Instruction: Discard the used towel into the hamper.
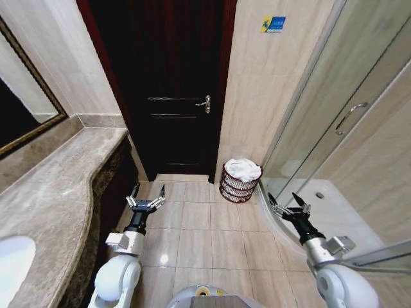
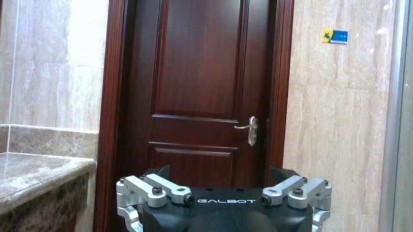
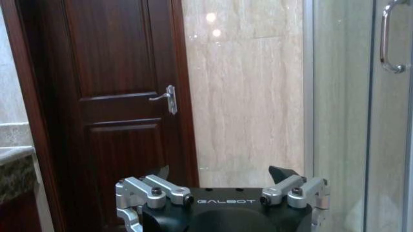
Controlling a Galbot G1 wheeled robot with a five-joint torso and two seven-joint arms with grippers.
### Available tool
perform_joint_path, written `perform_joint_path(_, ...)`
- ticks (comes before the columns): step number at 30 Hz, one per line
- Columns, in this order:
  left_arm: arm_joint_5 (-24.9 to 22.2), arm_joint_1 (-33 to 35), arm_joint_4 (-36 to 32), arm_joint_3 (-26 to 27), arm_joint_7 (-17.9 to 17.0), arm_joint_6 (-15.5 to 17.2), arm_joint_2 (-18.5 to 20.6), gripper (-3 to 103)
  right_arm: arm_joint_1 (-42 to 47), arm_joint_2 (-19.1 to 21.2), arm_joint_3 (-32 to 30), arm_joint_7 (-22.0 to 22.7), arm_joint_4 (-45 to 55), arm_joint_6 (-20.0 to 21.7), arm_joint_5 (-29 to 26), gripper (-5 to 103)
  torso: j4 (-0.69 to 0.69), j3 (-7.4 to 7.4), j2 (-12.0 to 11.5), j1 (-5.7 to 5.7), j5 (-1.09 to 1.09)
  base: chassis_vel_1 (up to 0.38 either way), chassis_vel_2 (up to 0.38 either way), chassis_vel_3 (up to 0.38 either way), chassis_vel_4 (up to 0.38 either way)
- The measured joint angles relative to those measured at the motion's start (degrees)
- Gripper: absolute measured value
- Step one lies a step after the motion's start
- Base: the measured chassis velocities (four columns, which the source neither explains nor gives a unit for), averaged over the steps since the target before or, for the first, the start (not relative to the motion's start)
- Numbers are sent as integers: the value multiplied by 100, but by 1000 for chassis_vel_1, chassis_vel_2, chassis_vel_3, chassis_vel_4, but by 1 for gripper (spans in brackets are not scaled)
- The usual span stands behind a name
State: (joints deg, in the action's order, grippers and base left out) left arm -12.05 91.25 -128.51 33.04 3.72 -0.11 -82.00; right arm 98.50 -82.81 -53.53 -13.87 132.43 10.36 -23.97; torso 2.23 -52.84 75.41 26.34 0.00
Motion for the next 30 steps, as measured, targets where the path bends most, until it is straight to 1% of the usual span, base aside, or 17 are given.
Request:
perform_joint_path(7, 19, -5, -74, 4, -88, 101, 21, 100, 6, 11, -29, 70, 23, 19, 7, 100, 0, -126, 231, 105, 0, 0, 0, 0, 0)
perform_joint_path(9, 31, -5, -76, 4, -96, 108, 18, 100, 2, 16, -32, 76, 25, 20, 6, 100, 0, -149, 277, 128, 0, 0, 0, 0, 0)
perform_joint_path(12, 70, -6, -75, 4, -115, 114, 5, 100, -27, 26, -34, 89, 27, 40, 3, 100, 0, -226, 422, 196, 0, 0, 0, 0, 0)
perform_joint_path(13, 70, -6, -75, 4, -115, 114, 5, 100, -27, 26, -34, 89, 27, 40, 3, 100, 0, -226, 422, 196, 0, 0, 0, 0, 0)
perform_joint_path(18, 95, -2, -60, 7, -178, 138, -1, 100, -62, 34, -24, 92, 11, 50, 2, 100, 0, -320, 611, 289, 0, 0, 0, 0, 0)
perform_joint_path(20, 95, -3, -60, 7, -187, 148, -1, 100, -66, 34, -23, 92, 10, 50, 2, 100, 0, -334, 638, 303, 0, 0, 0, 0, 0)
perform_joint_path(22, 86, 0, -60, 5, -200, 184, 3, 100, -90, 34, -16, 92, 0, 52, 5, 100, 0, -396, 746, 350, 0, 0, 0, 0, 0)
perform_joint_path(24, 72, 1, -56, -1, -199, 185, 6, 100, -101, 34, -16, 92, -10, 52, 8, 100, 0, -417, 785, 367, 0, 0, 0, 0, 0)
perform_joint_path(25, 37, -7, -25, -15, -188, 151, 9, 100, -118, 32, -16, 92, -32, 51, 16, 100, 0, -441, 829, 387, 0, 0, 0, 0, 0)
perform_joint_path(26, -5, -34, 67, -40, -153, -2, 12, 100, -140, 27, -22, 89, -72, 34, 26, 100, 0, -466, 873, 406, 0, 0, 0, 0, 0)
perform_joint_path(27, -5, -34, 67, -40, -153, -2, 12, 100, -140, 27, -22, 89, -72, 34, 26, 100, 0, -466, 873, 406, 0, 0, 0, 0, 0)
perform_joint_path(29, 40, -100, 283, -51, -61, -329, -11, 100, -182, 1, -25, 21, -209, -125, 71, 100, 0, -488, 912, 425, 0, 0, 0, 0, 0)
perform_joint_path(30, 40, -100, 283, -51, -61, -329, -11, 100, -182, 1, -25, 21, -209, -125, 71, 100, 0, -488, 912, 425, 0, 0, 0, 0, 0)
